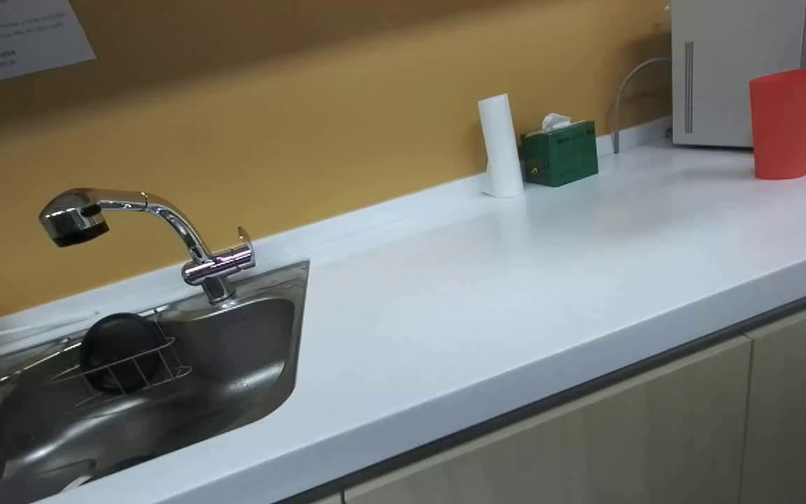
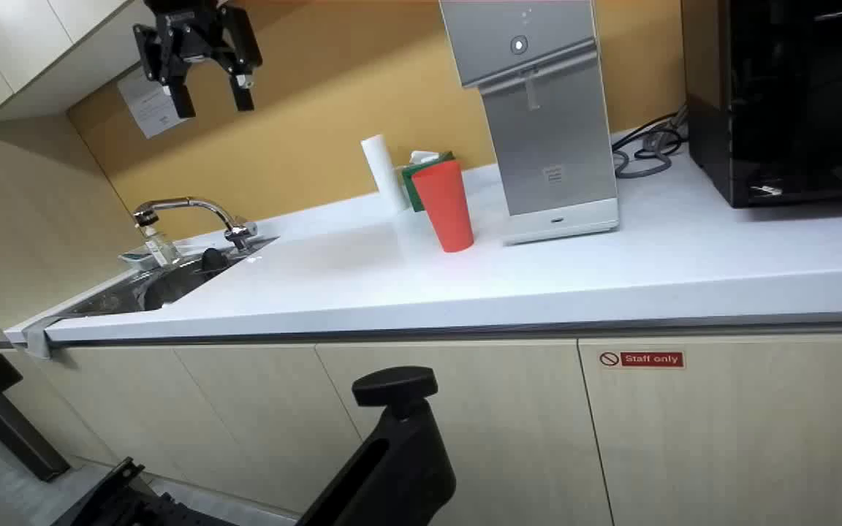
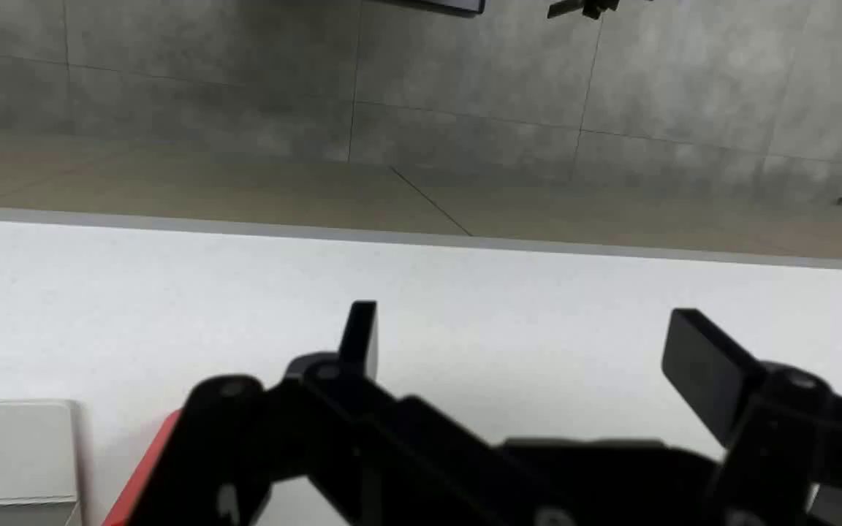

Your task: Put the orange cup under the coffeemaker.

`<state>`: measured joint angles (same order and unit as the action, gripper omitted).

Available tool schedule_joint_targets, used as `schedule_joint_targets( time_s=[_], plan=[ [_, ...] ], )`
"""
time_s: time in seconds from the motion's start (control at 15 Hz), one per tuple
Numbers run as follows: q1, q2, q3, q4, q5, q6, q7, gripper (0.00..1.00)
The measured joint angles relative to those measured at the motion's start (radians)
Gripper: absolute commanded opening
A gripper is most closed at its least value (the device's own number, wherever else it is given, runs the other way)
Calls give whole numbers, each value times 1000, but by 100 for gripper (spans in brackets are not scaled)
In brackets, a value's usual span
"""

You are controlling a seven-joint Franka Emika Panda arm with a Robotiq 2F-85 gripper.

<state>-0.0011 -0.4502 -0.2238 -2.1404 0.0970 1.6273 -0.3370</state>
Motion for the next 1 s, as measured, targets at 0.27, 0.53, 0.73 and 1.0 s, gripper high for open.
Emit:
schedule_joint_targets(
  time_s=[0.27,0.53,0.73,1.0],
  plan=[
    [0,0,0,0,0,3,0,100],
    [0,0,0,0,0,3,0,100],
    [0,0,0,0,0,3,0,100],
    [-15,2,13,-6,-10,27,1,100]
  ],
)
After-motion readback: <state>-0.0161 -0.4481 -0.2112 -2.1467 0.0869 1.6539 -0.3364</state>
